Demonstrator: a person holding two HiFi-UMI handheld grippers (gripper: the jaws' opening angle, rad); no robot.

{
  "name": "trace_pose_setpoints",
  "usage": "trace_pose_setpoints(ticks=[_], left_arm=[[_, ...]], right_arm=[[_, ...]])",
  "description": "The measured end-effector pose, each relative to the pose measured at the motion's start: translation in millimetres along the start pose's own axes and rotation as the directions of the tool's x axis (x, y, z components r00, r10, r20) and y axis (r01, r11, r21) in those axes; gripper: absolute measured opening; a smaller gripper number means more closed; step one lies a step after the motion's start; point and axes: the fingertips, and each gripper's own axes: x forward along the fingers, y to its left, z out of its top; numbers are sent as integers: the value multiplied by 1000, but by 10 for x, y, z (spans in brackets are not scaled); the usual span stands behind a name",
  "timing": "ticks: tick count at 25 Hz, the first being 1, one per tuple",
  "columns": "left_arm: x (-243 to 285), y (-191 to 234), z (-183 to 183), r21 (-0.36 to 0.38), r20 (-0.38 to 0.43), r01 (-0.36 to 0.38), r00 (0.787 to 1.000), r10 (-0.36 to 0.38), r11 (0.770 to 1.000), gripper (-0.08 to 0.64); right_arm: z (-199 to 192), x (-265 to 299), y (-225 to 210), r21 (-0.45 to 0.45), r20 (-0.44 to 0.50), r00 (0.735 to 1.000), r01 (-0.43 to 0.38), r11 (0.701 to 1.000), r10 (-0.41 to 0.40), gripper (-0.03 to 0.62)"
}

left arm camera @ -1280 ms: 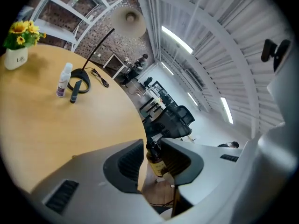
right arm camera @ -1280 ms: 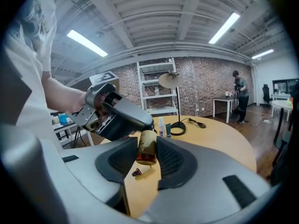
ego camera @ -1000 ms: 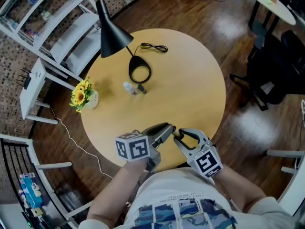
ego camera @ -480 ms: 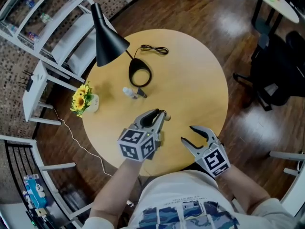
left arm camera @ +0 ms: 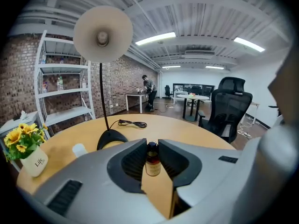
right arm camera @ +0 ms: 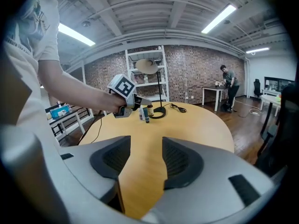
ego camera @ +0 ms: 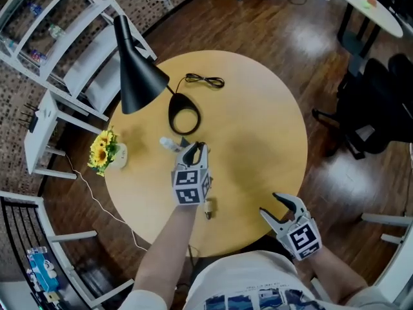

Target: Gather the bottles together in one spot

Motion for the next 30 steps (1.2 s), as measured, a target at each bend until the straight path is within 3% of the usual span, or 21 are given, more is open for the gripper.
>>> trace_pose_setpoints(ticks=[8, 17, 21, 30], left_arm=[[552, 254, -307, 6, -31, -97, 995, 97, 995, 74], [744, 443, -522, -12, -50, -156, 987, 155, 988, 74], [779, 465, -623, -21, -65, -151, 987, 149, 988, 76], [597, 432, -527, 37, -35, -134, 990, 135, 990, 101]], right_arm=[[-353, -205, -219, 45, -84, 995, 66, 997, -62, 239], [-498, -359, -300, 78, -116, 989, 104, 992, -94, 239], [-539, -388, -306, 92, -122, 987, 116, 989, -104, 239], [-558, -386, -132, 75, -121, 988, 104, 992, -94, 239]])
